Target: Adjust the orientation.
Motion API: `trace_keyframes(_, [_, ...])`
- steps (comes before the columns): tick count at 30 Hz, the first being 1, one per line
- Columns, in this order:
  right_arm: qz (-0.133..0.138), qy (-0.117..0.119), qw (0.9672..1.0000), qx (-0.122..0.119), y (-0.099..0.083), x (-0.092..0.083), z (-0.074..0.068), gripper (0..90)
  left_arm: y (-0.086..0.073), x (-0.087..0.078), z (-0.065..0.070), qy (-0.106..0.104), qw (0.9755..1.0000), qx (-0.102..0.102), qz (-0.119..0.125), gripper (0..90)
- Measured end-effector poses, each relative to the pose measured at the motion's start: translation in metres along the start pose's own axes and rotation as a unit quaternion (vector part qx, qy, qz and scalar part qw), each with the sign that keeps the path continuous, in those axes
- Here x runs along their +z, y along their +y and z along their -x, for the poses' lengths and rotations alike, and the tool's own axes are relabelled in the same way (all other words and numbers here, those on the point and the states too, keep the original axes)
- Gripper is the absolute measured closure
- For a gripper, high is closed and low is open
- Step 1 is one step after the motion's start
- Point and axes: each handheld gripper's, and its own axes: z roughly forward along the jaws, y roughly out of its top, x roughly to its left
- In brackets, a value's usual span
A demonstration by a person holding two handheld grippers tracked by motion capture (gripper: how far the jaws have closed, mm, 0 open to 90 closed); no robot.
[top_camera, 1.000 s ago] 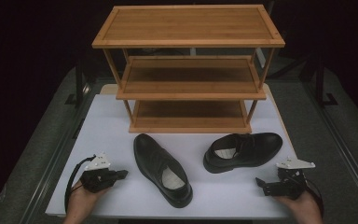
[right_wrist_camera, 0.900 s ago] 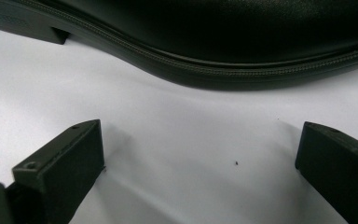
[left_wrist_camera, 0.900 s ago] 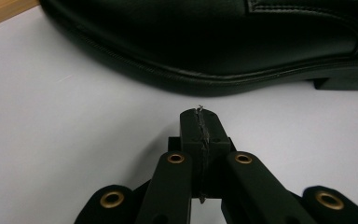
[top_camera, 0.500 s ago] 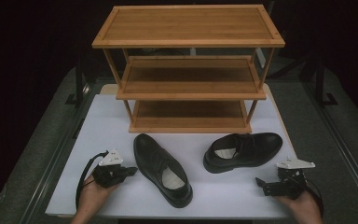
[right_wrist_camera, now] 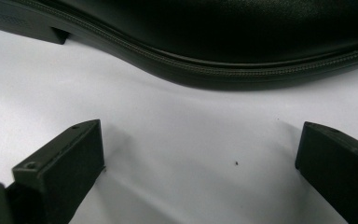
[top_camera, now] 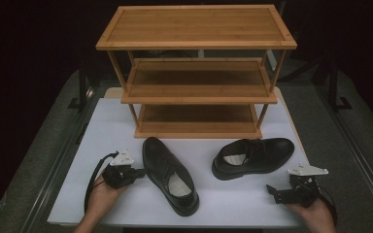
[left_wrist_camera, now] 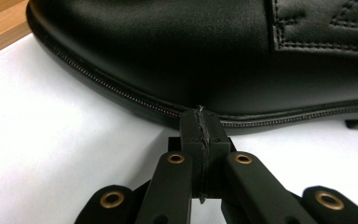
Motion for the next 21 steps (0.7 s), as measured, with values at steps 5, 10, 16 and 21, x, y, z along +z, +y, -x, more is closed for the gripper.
trace_keyframes(5, [0.0, 0.0, 1.0, 0.0, 0.0, 0.0, 0.0, 0.5, 0.01, 0.007, -0.003, 0.01, 0.9999, 0.003, -0.007, 90.0])
trace_keyframes(10, [0.0, 0.0, 1.0, 0.001, 0.0, 0.0, 0.0, 0.5, 0.015, 0.013, -0.007, 0.011, 0.9999, -0.002, -0.004, 90.0])
trace_keyframes(16, [0.0, 0.0, 1.0, 0.0, 0.0, 0.0, 0.0, 0.5, 0.028, 0.023, -0.009, 0.016, 0.9998, -0.005, -0.006, 90.0])
trace_keyframes(21, [0.001, 0.0, 1.0, 0.001, 0.0, 0.0, 0.0, 0.5, 0.03, 0.028, -0.012, 0.009, 0.9998, -0.015, 0.004, 90.0])
